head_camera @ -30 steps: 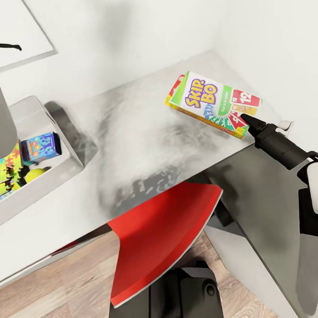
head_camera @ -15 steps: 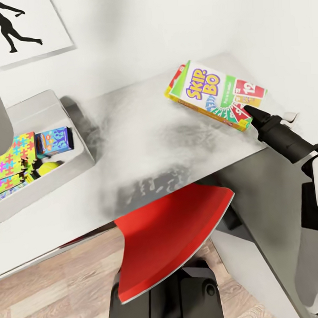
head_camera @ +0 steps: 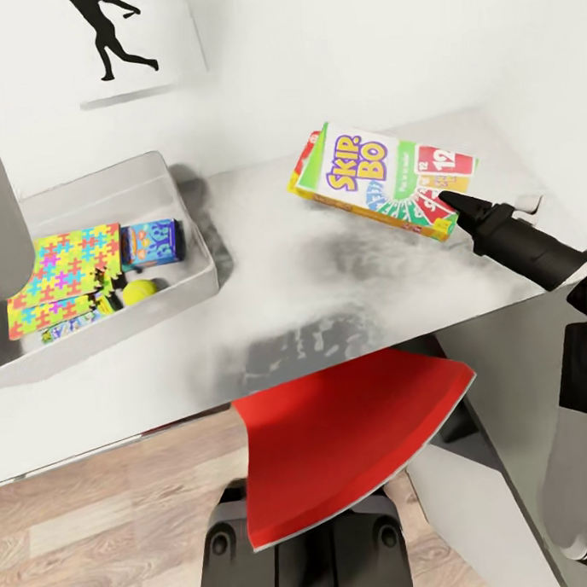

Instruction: Put all the toys in the child's room - the three board games (two on the bed and one on the table), the two jigsaw puzzles on the table, and the tennis ball on the table - inside the toy box on the table in the child's room.

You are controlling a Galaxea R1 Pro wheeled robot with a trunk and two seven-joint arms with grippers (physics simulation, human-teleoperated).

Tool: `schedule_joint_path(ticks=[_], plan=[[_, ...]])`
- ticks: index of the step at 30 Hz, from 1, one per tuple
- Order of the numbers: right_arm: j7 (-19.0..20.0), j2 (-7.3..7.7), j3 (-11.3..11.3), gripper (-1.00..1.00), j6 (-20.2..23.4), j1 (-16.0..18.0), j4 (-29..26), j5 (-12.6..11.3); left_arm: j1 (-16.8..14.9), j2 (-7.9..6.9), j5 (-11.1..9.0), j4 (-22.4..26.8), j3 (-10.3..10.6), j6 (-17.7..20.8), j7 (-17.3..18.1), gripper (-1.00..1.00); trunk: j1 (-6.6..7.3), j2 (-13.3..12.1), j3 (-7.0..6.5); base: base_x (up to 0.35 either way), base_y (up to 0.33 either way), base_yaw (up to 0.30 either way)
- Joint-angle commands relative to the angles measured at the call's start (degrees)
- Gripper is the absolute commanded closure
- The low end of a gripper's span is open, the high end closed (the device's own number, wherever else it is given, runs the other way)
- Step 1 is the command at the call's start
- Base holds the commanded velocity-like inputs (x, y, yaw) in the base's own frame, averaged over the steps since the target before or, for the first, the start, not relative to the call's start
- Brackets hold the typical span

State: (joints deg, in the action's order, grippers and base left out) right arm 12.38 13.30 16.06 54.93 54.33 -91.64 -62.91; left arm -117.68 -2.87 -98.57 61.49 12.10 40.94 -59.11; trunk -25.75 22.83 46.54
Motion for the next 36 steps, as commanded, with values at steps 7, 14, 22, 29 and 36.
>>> schedule_joint_path(ticks=[7, 14, 22, 29, 36], plan=[[0.3, -0.13, 0.1, 1.00, 4.6, 0.0, -0.6, 0.2, 2.9, -0.08, -0.4, 0.6, 0.1, 1.1, -0.5, -1.00, -0.03, 0.1, -0.43, 0.000, 0.000, 0.186], [0.2, 0.14, 0.1, 1.00, 5.1, 0.0, -0.8, 0.2, 5.5, -0.05, -0.3, 0.8, 0.1, 1.6, -0.4, -1.00, -0.03, 0.1, -0.99, 0.000, 0.000, 0.158], [0.2, 0.36, 0.0, 1.00, 5.1, 0.5, -0.8, 0.2, 6.4, 0.03, -0.2, 0.9, 0.1, 1.7, -0.4, -1.00, -0.03, 0.1, -1.67, 0.000, 0.000, 0.146], [0.1, 0.50, -0.1, 1.00, 5.1, 0.8, -0.8, 0.2, 6.6, 0.34, -0.2, 0.9, 0.1, 1.8, -0.5, -1.00, -0.03, 0.1, -2.26, 0.000, 0.000, 0.143], [0.1, 0.48, -0.1, 1.00, 5.1, 1.5, -0.8, -0.4, 7.1, 0.41, -0.2, 1.0, 0.1, 1.8, -0.5, -1.00, -0.03, 0.1, -2.86, 0.000, 0.000, 0.142]])
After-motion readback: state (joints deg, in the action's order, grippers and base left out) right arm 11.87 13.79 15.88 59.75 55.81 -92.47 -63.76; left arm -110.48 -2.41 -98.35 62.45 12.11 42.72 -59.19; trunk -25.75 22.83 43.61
